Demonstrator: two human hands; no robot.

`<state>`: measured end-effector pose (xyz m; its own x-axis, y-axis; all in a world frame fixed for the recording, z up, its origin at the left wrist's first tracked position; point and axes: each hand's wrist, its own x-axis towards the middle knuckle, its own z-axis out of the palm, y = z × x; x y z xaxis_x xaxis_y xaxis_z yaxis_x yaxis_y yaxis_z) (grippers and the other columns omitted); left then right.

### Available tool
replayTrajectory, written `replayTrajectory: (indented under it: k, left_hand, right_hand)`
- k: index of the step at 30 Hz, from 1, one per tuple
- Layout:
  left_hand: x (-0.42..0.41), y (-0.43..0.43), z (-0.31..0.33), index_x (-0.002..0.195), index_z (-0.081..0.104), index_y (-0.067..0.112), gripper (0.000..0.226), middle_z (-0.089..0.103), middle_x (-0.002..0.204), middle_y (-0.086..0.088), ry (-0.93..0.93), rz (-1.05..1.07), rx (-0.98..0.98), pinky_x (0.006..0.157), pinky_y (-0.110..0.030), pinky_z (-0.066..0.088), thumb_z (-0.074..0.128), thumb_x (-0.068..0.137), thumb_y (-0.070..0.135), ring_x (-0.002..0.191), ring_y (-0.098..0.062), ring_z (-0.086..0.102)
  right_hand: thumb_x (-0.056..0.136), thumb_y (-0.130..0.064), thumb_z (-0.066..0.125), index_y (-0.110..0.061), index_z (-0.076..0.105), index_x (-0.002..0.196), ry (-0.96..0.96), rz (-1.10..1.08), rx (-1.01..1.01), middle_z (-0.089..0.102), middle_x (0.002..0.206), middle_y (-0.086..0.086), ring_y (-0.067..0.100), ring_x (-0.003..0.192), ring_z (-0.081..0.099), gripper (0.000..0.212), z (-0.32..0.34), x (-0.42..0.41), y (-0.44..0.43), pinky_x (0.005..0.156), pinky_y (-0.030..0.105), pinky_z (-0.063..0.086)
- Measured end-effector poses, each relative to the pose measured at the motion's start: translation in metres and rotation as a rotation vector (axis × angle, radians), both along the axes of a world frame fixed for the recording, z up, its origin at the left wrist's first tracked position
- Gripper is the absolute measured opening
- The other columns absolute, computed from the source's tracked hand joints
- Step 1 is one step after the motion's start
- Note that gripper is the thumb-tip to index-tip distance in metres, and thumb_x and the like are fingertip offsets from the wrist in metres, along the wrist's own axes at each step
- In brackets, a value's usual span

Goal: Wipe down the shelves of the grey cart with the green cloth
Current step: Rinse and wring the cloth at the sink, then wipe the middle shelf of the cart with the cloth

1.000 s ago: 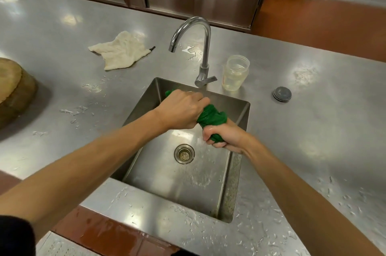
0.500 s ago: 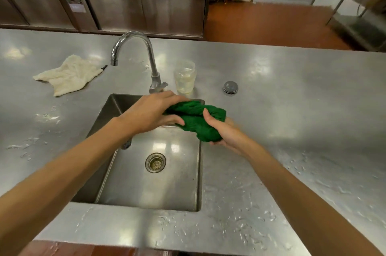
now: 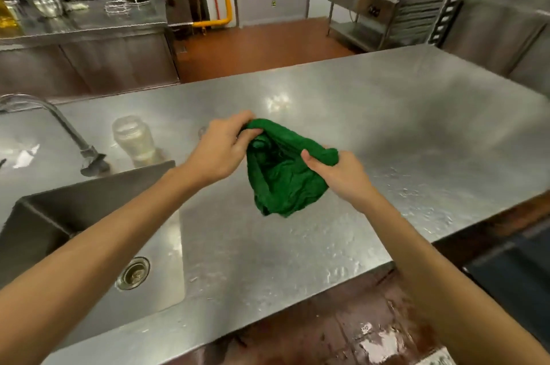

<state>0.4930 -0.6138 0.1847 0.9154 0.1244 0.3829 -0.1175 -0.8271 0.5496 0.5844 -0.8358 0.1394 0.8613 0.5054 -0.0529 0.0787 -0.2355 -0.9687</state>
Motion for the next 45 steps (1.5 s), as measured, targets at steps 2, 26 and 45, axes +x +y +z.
replayTrajectory:
  k: [2, 26, 45]
  left_hand:
    - [0.018, -0.045, 0.008, 0.091, 0.059, 0.017, 0.016, 0.067, 0.081, -0.011, 0.022, -0.057, -0.164, 0.067, -0.036, 0.054, 0.052, 0.105, 0.019, 0.076, -0.023, 0.066]
    - [0.220, -0.517, -0.011, 0.123, 0.066, -0.001, 0.047, 0.074, 0.114, -0.019, 0.795, -0.914, -0.748, 0.086, -0.044, 0.062, 0.070, 0.079, -0.018, 0.105, -0.034, 0.073]
    - [0.333, -0.759, -0.104, 0.137, 0.061, 0.021, 0.039, 0.057, 0.143, 0.006, 0.264, -1.404, -0.251, 0.115, -0.029, 0.037, 0.047, 0.104, 0.035, 0.137, -0.006, 0.048]
  right_hand:
    - [0.081, -0.049, 0.075, -0.030, 0.074, 0.085, -0.043, -0.080, 0.017, 0.074, 0.076, -0.022, -0.009, 0.071, 0.068, 0.019, 0.008, 0.009, -0.046, 0.056, 0.006, 0.048]
    - [0.082, -0.054, 0.070, -0.016, 0.076, 0.111, 0.386, -0.764, 0.421, 0.071, 0.119, 0.013, 0.031, 0.108, 0.069, 0.047, -0.015, -0.008, -0.515, 0.084, 0.041, 0.059]
    - [0.093, -0.059, 0.056, 0.001, 0.064, 0.125, 0.180, -1.008, 1.067, 0.062, 0.129, 0.025, 0.040, 0.122, 0.059, 0.069, -0.030, 0.076, -0.675, 0.105, 0.053, 0.045]
